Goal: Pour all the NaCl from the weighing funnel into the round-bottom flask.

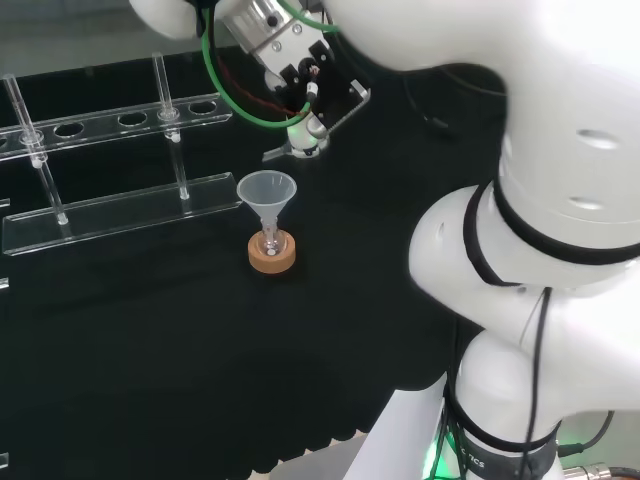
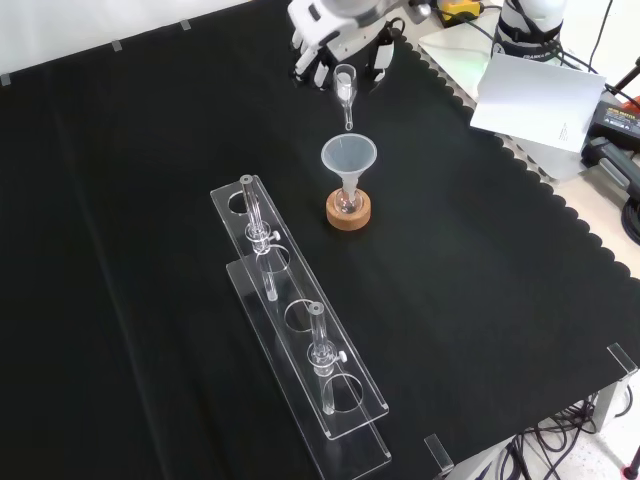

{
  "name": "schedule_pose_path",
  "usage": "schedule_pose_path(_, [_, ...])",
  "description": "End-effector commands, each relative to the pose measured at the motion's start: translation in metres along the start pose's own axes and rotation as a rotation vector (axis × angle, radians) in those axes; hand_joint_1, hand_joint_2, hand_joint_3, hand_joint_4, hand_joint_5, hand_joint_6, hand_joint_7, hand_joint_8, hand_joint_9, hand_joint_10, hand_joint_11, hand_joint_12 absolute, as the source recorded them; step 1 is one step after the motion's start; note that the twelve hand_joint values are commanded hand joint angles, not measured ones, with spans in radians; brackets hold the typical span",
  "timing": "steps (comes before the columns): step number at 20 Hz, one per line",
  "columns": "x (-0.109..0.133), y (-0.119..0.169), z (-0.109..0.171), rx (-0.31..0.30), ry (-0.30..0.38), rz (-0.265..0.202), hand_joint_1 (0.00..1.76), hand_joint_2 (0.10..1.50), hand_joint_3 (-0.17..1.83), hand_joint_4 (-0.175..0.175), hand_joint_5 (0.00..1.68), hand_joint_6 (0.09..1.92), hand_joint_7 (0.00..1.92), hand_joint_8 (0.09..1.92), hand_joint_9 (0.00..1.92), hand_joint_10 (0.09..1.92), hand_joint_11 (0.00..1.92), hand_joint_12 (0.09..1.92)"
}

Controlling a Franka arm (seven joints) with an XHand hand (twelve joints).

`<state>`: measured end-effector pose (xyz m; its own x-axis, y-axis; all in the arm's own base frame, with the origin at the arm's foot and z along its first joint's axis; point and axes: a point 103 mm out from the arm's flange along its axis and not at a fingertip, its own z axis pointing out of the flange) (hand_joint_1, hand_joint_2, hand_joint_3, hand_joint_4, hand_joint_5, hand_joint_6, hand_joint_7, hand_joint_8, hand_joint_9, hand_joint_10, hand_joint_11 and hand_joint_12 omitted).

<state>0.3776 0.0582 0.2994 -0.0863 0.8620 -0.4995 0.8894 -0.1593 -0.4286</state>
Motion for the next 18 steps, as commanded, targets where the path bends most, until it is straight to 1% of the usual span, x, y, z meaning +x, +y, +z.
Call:
schedule_pose_path(1, [0.008, 0.008, 0.019, 0.025, -0.021, -0.017, 1.14, 0.64, 0.68, 0.175, 1.3, 0.64, 0.59, 0.66, 1.01, 0.26, 0.86, 1.0])
schedule_pose_path(4, [0.008, 0.007, 0.015, 0.014, -0.021, -0.019, 1.14, 0.64, 0.68, 0.175, 1.3, 0.64, 0.59, 0.66, 1.01, 0.26, 0.86, 1.0])
schedule_pose_path(13, [0.011, 0.005, 0.01, 0.005, -0.026, -0.025, 1.14, 0.64, 0.68, 0.175, 1.3, 0.64, 0.59, 0.66, 1.01, 0.26, 0.86, 1.0])
schedule_pose_path(18, [0.015, 0.005, 0.007, 0.01, -0.039, -0.03, 1.14, 0.64, 0.68, 0.175, 1.3, 0.64, 0.59, 0.66, 1.01, 0.26, 0.86, 1.0])
